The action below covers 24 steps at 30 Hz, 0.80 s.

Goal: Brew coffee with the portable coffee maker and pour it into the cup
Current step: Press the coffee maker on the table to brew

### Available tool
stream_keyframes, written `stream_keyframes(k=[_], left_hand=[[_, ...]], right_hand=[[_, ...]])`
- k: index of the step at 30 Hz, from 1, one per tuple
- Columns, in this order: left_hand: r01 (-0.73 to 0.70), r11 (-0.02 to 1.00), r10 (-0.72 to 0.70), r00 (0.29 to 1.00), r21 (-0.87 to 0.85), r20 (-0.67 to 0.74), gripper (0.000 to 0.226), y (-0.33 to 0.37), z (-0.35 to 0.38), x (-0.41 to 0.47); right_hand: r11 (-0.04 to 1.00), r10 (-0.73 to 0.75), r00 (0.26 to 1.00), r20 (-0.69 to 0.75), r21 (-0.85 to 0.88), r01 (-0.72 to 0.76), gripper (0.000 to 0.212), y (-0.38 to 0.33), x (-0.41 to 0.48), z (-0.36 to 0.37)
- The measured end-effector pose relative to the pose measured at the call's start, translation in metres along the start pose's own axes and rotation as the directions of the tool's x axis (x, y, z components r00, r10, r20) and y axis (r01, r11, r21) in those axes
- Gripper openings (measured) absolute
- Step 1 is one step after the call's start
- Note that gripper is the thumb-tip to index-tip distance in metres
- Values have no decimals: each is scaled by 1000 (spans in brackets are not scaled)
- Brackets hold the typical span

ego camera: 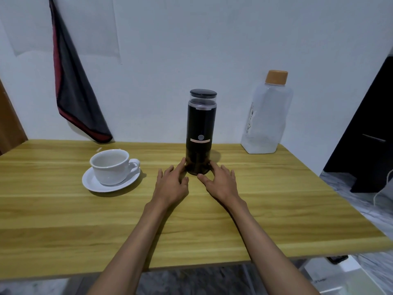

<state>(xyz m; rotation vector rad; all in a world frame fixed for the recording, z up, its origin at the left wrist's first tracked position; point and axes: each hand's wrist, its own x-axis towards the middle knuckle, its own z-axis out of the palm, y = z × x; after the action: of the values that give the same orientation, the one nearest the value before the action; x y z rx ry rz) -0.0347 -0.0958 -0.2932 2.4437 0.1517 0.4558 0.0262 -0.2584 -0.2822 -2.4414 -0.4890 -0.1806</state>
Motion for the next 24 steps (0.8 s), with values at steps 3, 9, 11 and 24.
stream_keyframes(k=[3, 9, 11, 24], left_hand=[[5, 1000, -5, 1000, -12, 1, 70, -1, 0, 0], [8, 1000, -8, 1000, -30, -2, 70, -1, 0, 1], [9, 999, -10, 1000, -40, -6, 71, -1, 0, 0], [8, 1000, -7, 1000, -23, 6, 74, -1, -1, 1]], right_hand=[[999, -4, 1000, -21, 44, 5, 55, 1, 1, -1], [998, -4, 999, -39, 59, 6, 55, 2, 2, 0], [998, -5, 999, -44, 56, 7, 55, 3, 2, 0], [999, 3, 999, -42, 48, -1, 58, 3, 3, 1]])
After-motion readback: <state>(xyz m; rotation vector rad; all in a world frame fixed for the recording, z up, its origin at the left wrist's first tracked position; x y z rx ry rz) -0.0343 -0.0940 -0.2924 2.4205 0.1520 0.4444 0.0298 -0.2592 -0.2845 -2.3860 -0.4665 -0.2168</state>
